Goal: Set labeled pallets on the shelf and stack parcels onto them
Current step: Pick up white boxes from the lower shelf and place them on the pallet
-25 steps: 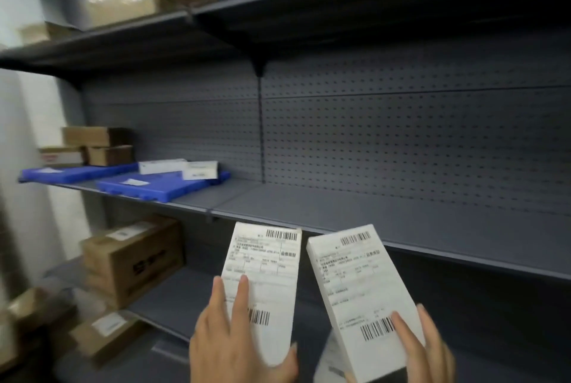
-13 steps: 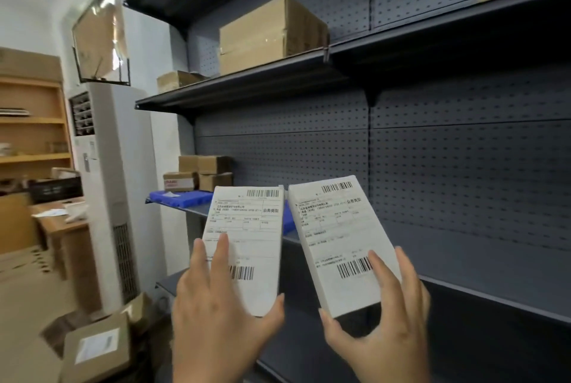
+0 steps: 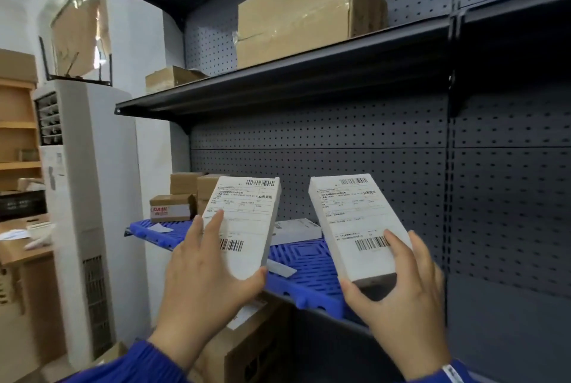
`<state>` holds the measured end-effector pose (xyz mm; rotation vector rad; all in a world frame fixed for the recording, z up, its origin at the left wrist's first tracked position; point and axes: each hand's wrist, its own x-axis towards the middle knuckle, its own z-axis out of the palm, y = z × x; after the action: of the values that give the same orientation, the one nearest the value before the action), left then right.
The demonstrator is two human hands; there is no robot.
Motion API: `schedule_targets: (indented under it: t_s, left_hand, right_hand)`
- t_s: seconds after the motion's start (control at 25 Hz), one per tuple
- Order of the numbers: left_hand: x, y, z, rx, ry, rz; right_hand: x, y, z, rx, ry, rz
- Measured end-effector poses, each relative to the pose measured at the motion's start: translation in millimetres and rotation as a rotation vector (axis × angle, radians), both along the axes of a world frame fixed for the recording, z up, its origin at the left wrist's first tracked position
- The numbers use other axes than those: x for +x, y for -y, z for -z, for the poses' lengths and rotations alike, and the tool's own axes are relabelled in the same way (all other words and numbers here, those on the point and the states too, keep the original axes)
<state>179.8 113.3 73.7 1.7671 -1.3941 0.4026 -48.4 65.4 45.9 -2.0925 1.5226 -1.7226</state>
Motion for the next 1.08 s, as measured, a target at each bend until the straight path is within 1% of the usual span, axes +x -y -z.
schedule_targets:
  t_s: [0.16,0.32,0.56,0.64,0.8,0.96,1.08]
  left_hand:
    - [57,86,-3,0.055,0.006,0.130]
    - [102,179,-16,0.148,0.068,0.300]
    - [136,316,-28,0.462,0.176,0.609]
    - [135,340,-22,0.526,0.198,0.696]
    - [132,369,-6,0.592,0.178,0.832]
    - [130,382,3,0.632,0.198,0.887]
    - [133,384,4,0.682,0.223,0.877]
  right_hand:
    - [16,52,-15,0.127,0.003,0.072]
    - [27,109,-18,0.237,0.004,0.204]
    - [47,181,-16,0.447,-0.053,0.325]
    - [51,191,-12,0.482,-0.051,0.362]
    - [53,200,-2,0.579,-0.090,0.398]
    - [53,202,5,0.586,-0.145,0.407]
    - [52,203,3,0.627,-0.168,0.396]
